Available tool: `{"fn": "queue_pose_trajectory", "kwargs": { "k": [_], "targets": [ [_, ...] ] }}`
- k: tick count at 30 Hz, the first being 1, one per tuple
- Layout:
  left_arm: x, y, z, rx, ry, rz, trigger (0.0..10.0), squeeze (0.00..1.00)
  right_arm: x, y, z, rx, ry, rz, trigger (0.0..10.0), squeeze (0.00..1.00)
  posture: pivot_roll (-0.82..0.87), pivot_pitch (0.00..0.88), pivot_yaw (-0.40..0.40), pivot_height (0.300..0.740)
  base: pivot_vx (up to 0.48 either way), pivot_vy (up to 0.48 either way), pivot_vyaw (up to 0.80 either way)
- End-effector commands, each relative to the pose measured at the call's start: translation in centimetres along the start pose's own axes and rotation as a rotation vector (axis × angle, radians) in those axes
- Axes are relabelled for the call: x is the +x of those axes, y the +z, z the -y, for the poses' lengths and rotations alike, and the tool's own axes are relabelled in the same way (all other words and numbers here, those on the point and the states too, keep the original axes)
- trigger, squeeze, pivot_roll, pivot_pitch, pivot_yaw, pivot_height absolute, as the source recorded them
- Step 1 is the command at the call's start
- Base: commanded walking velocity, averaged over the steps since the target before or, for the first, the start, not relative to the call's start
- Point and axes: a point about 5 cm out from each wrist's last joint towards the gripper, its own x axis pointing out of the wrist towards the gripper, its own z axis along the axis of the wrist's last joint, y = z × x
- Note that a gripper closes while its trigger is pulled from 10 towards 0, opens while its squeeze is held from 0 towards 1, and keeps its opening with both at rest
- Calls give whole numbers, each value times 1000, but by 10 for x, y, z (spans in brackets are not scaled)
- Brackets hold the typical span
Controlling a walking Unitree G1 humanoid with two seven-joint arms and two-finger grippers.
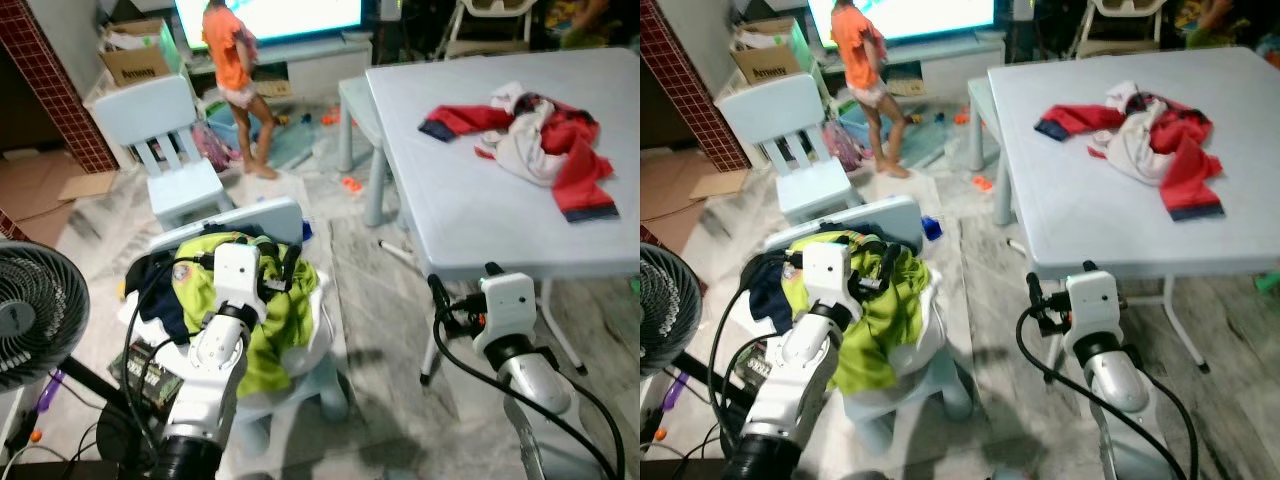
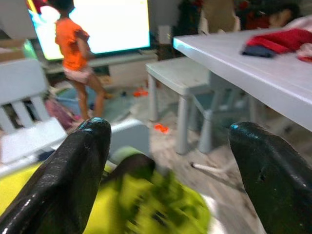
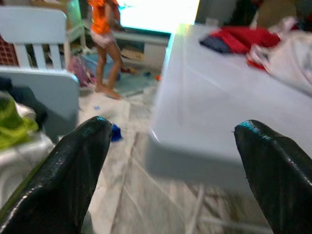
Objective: Hang hanger
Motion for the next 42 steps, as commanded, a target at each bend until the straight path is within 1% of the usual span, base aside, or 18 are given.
{"fn": "queue_pose_trajectory", "kwargs": {
  "k": [1, 5, 8, 9, 10, 11, 13, 16, 17, 20, 21, 23, 26, 28, 29, 35, 37, 42],
  "targets": [
    [-3, -1, -13, 6, 46, -10, 10000, 0, 3, 7, -7, 7, 19, 33, 10000, 0, -58, 0, 35, 740, 304, 356, 0],
    [-3, -2, -15, 10, 75, -17, 10000, 0, 3, 6, -6, 5, 21, 28, 10000, 0, -57, 0, 31, 740, 0, 0, 0],
    [-3, -5, -19, 18, 103, -47, 10000, 0, 2, 6, -6, 5, 24, 26, 10000, 0, -54, 0, 29, 740, 0, 0, 0],
    [-3, -10, -23, 11, 121, -86, 10000, 0, 3, 6, -6, 3, 26, 26, 10000, 0, -55, 0, 27, 740, 0, 0, 0],
    [-3, -10, -23, 11, 121, -86, 10000, 0, 3, 6, -6, 3, 26, 26, 10000, 0, -55, 0, 27, 740, 0, 0, 0],
    [-3, -13, -24, 0, 123, -110, 10000, 0, 2, 6, -6, 2, 27, 26, 10000, 0, -54, 0, 27, 740, 0, 0, 0],
    [-3, -23, -23, -90, 118, -186, 10000, 0, 2, 6, -6, 1, 28, 25, 10000, 0, -55, 0, 26, 740, 0, 0, 0],
    [-3, -25, -23, -91, 112, -205, 10000, 0, 2, 6, -6, 0, 28, 24, 10000, 0, -57, 0, 24, 740, 0, 0, 0],
    [-4, -27, -23, -77, 106, -222, 10000, 0, 2, 6, -6, -1, 28, 24, 10000, 0, -57, 0, 24, 740, 0, 0, 0],
    [-4, -37, -19, -91, 49, -306, 10000, 0, 2, 6, -6, -16, 34, 22, 10000, 0, -61, 0, 22, 740, 0, 0, 0],
    [-4, -39, -18, -92, 26, -318, 10000, 0, 2, 6, -6, -17, 35, 21, 10000, 0, -64, 0, 21, 740, 0, 0, 0],
    [-2, -38, -16, -94, 2, -317, 10000, 0, 2, 6, -6, -19, 35, 20, 10000, 0, -65, 0, 20, 740, 0, 0, 0],
    [2, -33, -15, -50, -34, -297, 10000, 0, 2, 7, -6, -23, 35, 20, 10000, 0, -68, 0, 20, 740, 0, 0, 0],
    [3, -31, -14, -41, -48, -287, 10000, 0, 2, 7, -6, -23, 36, 20, 10000, 0, -69, 0, 19, 740, 0, 0, 0],
    [5, -30, -11, -33, -77, -288, 10000, 0, 1, 7, -5, -27, 37, 19, 10000, 0, -74, 0, 21, 740, 0, 0, 0],
    [9, -35, -7, -32, -123, -332, 10000, 0, 1, 6, -5, -34, 35, 16, 10000, 0, -82, 0, 22, 740, 0, 0, 0],
    [10, -40, -2, -30, -162, -357, 10000, 0, 0, 6, -5, -38, 37, 14, 10000, 0, -82, 0, 22, 740, 0, 0, 0],
    [13, -45, -2, -17, -163, -384, 10000, 0, 0, 7, -5, -45, 43, 13, 10000, 0, -94, 0, 21, 740, 0, 0, 0]
  ]
}}
